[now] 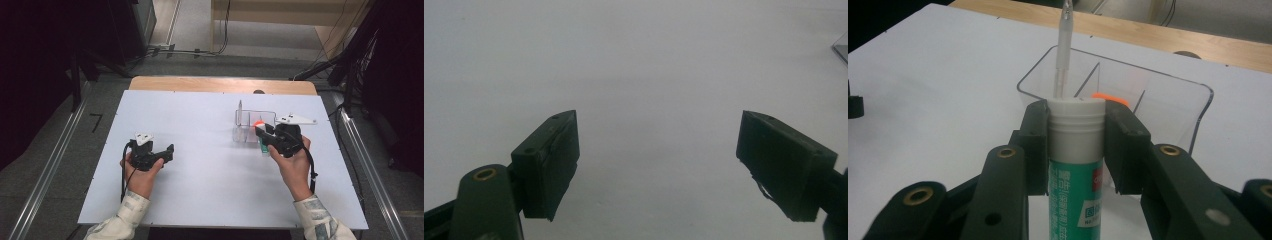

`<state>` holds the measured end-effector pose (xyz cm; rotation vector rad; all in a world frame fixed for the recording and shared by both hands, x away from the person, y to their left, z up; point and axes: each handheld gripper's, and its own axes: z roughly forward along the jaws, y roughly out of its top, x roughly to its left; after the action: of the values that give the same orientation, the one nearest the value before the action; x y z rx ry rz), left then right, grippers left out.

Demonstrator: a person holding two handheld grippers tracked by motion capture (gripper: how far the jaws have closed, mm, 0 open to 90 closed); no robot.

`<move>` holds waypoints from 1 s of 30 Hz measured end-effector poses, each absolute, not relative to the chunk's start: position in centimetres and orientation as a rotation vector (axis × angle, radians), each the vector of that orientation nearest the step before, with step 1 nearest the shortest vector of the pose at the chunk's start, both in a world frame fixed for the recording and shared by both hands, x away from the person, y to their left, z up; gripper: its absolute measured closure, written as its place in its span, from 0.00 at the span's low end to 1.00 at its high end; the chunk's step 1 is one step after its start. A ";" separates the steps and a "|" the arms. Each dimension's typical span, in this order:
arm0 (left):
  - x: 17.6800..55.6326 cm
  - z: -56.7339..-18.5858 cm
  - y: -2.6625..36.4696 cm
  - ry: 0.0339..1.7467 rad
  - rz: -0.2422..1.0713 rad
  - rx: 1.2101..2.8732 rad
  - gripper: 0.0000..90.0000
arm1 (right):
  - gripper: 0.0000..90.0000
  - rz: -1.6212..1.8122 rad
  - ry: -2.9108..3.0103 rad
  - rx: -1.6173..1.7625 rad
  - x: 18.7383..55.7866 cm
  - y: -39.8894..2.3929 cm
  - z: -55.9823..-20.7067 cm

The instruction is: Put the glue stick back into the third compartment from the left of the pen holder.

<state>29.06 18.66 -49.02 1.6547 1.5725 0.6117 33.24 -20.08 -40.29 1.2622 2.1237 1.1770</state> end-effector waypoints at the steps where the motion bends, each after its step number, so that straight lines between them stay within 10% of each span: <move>1: 29.1 -49.0 18.7 1.572 0.612 1.655 0.20 | 0.71 1.178 2.118 1.265 33.3 -20.2 -40.2; 30: 29.1 -49.0 18.6 1.577 0.616 1.646 0.20 | 0.71 1.200 2.025 1.323 35.9 -21.7 -38.2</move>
<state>29.08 18.64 -49.02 1.6464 1.5772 0.6162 35.93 -21.68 -38.22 1.3232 2.0246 1.2002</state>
